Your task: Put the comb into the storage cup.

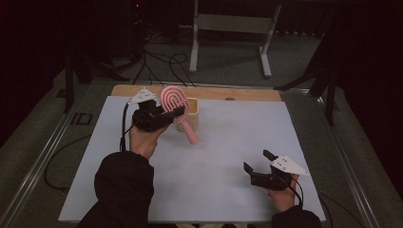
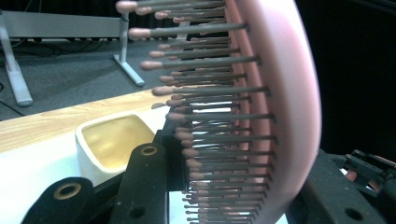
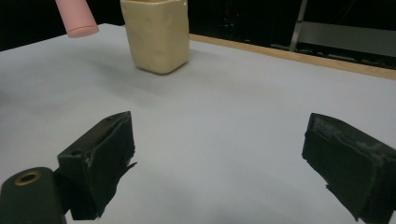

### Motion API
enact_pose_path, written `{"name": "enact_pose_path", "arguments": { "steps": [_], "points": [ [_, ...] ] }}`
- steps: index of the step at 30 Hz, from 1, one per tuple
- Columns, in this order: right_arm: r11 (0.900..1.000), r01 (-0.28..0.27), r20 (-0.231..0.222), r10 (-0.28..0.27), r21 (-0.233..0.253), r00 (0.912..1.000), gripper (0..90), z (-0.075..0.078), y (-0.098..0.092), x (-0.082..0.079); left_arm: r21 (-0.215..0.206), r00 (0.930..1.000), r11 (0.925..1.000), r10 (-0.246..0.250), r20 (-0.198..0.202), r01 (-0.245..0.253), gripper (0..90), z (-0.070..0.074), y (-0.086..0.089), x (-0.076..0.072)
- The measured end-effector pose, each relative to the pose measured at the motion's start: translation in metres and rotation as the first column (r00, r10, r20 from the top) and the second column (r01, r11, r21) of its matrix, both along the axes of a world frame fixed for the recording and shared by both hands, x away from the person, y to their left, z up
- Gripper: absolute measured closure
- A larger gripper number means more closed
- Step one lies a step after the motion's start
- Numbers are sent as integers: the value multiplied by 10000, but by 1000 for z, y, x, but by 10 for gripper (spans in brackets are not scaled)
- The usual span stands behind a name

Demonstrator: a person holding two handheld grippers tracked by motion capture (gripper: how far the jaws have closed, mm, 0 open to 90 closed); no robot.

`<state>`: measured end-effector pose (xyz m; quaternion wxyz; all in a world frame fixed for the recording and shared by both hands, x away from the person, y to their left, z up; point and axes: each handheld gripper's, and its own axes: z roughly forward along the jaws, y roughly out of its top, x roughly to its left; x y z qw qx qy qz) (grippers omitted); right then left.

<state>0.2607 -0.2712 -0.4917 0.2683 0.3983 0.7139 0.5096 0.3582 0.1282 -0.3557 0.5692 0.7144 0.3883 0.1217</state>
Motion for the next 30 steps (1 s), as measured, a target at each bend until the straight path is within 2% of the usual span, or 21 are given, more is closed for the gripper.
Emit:
{"name": "enact_pose_path", "arguments": {
  "steps": [30],
  "points": [
    [10000,-14,-20,14,-7,10000,89,0,1,0,-49,9993,9996,297,209,-296,641,12,4,14]
  ]
}}
